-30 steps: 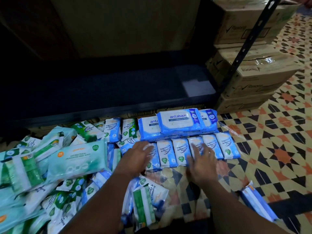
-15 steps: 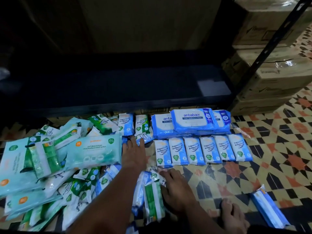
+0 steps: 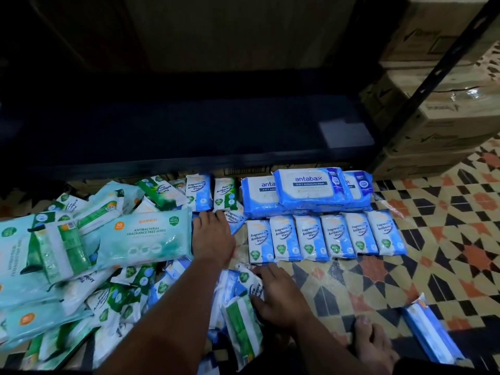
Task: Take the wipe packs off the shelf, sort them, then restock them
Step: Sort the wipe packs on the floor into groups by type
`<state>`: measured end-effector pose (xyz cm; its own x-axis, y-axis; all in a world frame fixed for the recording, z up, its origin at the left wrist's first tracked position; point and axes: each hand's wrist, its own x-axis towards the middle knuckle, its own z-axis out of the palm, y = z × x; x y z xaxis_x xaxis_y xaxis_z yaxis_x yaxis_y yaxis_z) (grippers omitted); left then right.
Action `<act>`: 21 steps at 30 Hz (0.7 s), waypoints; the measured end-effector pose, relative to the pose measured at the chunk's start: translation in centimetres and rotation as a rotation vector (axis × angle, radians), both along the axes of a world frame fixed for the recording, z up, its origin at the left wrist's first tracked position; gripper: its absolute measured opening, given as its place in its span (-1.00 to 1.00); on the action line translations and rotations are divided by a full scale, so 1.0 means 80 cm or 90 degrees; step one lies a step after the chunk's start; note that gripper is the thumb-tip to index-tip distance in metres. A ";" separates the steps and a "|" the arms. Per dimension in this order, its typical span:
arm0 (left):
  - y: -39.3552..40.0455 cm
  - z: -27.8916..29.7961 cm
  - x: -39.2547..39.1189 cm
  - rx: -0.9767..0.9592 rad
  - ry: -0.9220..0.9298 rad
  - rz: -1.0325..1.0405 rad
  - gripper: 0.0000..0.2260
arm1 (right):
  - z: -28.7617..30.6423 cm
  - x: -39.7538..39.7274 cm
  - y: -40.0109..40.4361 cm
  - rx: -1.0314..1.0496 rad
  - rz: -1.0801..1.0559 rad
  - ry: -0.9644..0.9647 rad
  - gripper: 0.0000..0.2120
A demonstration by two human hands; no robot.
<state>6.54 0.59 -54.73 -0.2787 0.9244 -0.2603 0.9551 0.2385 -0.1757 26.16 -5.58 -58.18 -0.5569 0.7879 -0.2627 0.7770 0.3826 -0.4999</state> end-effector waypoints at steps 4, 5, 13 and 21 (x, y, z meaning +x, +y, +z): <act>-0.008 0.017 0.011 -0.021 0.014 -0.028 -0.37 | 0.020 -0.003 0.003 -0.055 -0.045 0.011 -0.46; -0.011 0.023 0.012 -0.013 0.003 -0.026 -0.36 | 0.023 -0.001 0.005 -0.072 -0.062 0.022 -0.45; -0.058 0.065 0.015 0.105 -0.089 0.079 -0.31 | 0.073 0.024 0.003 -0.187 -0.330 0.234 -0.41; -0.114 0.084 0.052 0.215 -0.401 0.184 -0.47 | 0.098 0.047 -0.008 -0.281 -0.658 0.538 -0.58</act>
